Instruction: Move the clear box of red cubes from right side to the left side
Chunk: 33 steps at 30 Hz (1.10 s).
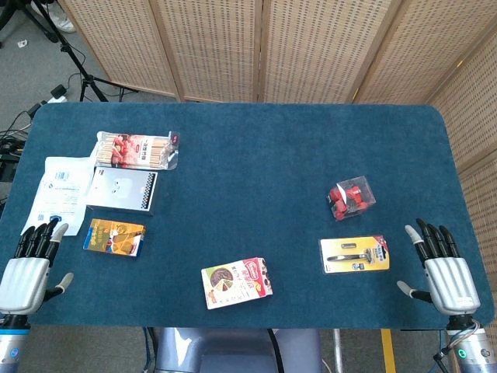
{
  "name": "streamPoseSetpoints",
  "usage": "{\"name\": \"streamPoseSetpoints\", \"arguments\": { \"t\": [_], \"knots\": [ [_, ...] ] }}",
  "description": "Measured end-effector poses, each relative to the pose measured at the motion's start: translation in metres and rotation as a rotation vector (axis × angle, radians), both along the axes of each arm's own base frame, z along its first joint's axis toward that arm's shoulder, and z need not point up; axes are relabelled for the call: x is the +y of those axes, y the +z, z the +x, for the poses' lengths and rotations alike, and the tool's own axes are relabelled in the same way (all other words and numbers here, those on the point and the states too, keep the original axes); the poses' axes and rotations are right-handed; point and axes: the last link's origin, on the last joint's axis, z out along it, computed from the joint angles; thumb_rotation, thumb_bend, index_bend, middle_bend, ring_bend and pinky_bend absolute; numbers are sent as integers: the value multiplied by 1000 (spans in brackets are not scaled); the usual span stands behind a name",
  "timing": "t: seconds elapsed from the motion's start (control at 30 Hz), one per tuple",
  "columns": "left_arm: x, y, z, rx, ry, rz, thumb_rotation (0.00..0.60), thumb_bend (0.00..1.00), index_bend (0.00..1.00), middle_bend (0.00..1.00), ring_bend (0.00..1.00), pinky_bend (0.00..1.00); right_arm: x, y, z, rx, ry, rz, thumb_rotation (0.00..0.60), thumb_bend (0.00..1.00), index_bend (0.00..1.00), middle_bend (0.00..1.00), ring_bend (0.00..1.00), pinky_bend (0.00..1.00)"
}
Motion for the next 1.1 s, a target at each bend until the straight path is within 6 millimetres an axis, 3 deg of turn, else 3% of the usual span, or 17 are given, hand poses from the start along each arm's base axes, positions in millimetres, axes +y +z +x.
{"name": "streamPoseSetpoints", "arguments": {
  "t": [0.63,0.9,1.1],
  "knots": [
    [12,-8,-10,24,42,-12,600,239,0,0,0,0,-128,-13,83,81,-4,119,600,0,0,0,0,0],
    [14,-12,-14,26,56,-35,600,239,0,0,0,0,-168,-28,95,108,-82,193,600,0,0,0,0,0],
    [17,-13,-17,29,70,-38,600,239,0,0,0,0,-196,-39,90,185,-145,223,600,0,0,0,0,0]
  ]
}}
